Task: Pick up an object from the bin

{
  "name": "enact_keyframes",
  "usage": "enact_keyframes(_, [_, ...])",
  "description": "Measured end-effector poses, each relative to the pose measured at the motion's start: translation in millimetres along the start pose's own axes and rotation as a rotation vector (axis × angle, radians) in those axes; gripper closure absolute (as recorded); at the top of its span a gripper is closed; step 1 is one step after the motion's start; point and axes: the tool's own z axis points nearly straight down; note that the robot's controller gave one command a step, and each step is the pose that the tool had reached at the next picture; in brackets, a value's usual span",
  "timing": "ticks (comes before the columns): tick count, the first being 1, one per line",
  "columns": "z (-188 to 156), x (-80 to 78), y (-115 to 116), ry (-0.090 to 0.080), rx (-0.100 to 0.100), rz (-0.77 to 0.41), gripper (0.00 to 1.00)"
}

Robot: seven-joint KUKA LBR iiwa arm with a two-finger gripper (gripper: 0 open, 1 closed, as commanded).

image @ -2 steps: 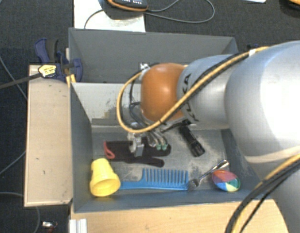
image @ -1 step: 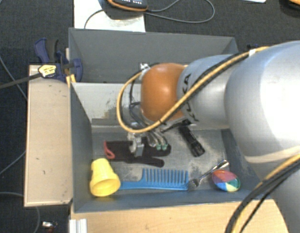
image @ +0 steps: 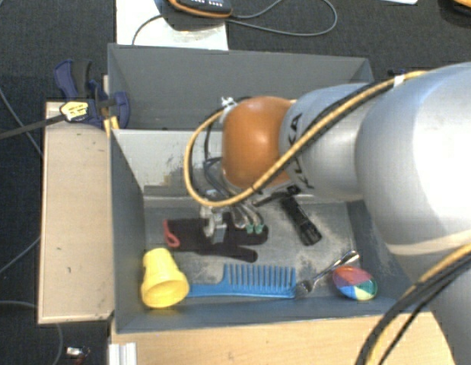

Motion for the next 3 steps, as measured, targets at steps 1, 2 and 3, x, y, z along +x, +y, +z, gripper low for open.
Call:
enact_keyframes(1, [-7.2,-0.7,-0.1,-0.003,0.0,0.001,1.0])
enact_keyframes(2, [-19.1,-0.9,-0.1,-0.004,-0.001,0.003,1.0])
enact_keyframes(3, [-50.3,0.7,-0.3,0.006,0.0,0.004,1.0])
